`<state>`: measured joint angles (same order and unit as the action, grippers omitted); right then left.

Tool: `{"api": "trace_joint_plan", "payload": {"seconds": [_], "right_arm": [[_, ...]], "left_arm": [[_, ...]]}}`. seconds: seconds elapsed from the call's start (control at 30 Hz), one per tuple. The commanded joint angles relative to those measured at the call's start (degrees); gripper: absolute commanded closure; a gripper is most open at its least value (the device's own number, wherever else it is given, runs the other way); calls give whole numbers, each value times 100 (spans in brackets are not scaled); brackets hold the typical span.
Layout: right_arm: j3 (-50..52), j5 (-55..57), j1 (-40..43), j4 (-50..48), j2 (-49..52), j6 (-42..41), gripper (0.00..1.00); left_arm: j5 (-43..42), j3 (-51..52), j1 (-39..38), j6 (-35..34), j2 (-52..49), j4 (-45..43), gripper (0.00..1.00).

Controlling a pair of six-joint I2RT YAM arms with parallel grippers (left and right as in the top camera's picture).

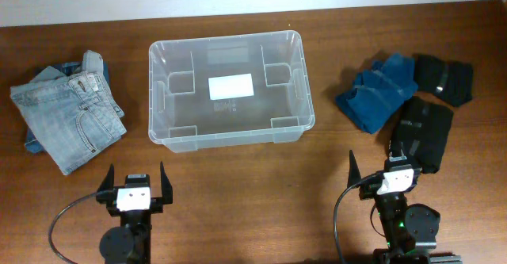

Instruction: Pack container

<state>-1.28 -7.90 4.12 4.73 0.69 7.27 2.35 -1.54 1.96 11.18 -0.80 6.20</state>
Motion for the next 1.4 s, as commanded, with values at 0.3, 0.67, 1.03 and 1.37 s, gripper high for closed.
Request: {"api": "trace_joint_plan", "payload": {"seconds": [0.3, 0.67, 1.03, 1.37], "right_arm": [[52, 70, -42, 9, -48, -63, 2], [52, 70, -42, 9, -48, -63, 2], [52, 68, -42, 9, -48, -63, 2], [52, 70, -42, 9, -48, -63, 2]], "left_arm": [[-704, 22, 20, 48, 42, -859, 1], [-214, -2129, 24, -780, -2247, -529, 1], [-2883, -7123, -9, -905, -7060, 2470, 1], [-3558, -7410, 273, -984, -8710, 2643, 1]]}}
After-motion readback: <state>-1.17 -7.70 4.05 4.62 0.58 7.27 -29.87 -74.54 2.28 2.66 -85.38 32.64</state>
